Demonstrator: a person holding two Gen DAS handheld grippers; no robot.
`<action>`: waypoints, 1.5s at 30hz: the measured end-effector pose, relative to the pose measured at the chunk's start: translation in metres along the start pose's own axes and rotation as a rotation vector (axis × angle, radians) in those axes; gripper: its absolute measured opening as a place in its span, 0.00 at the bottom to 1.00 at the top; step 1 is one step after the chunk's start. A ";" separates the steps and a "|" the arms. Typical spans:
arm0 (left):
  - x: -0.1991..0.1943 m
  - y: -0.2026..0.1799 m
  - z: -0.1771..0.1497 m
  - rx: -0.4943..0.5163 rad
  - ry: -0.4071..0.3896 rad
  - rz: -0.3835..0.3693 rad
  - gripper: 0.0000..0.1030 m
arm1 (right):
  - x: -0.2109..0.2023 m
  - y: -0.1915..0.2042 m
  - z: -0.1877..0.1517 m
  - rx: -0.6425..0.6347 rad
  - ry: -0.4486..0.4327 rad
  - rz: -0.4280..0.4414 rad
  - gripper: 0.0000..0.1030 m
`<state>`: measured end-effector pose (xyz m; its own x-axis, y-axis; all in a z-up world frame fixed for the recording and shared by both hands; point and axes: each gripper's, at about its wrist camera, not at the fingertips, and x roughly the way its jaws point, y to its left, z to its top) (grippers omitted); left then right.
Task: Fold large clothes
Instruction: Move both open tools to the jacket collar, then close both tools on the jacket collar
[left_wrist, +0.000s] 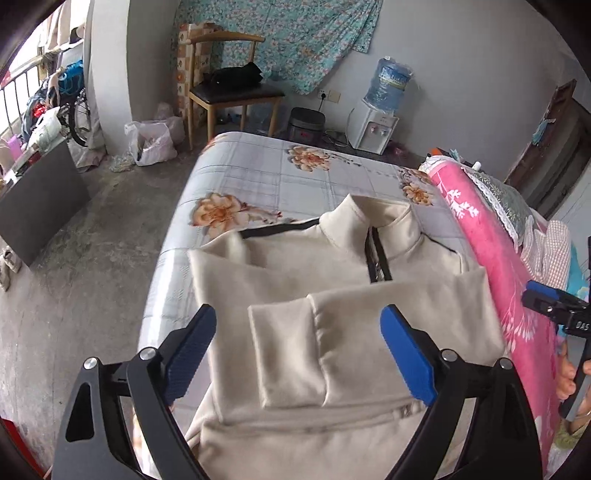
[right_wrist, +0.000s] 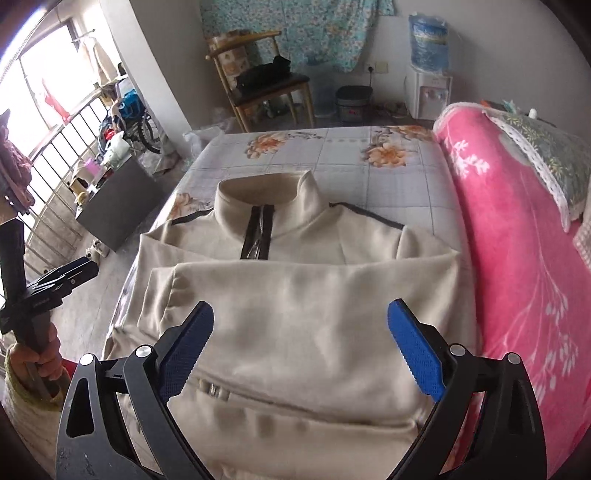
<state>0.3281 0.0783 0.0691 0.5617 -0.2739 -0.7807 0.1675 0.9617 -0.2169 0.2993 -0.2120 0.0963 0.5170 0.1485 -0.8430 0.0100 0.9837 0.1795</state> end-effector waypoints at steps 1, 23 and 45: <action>0.012 -0.005 0.014 -0.005 -0.009 -0.011 0.86 | 0.015 0.000 0.014 0.007 0.021 -0.009 0.88; 0.202 -0.081 0.108 0.261 0.000 0.255 0.64 | 0.213 -0.028 0.153 0.101 0.222 -0.133 0.75; 0.174 -0.075 0.067 0.310 0.103 0.099 0.15 | 0.175 0.017 0.098 -0.193 0.250 -0.175 0.30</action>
<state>0.4677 -0.0418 -0.0115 0.5049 -0.1619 -0.8478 0.3637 0.9307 0.0389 0.4739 -0.1789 0.0012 0.2965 -0.0268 -0.9546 -0.0941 0.9939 -0.0572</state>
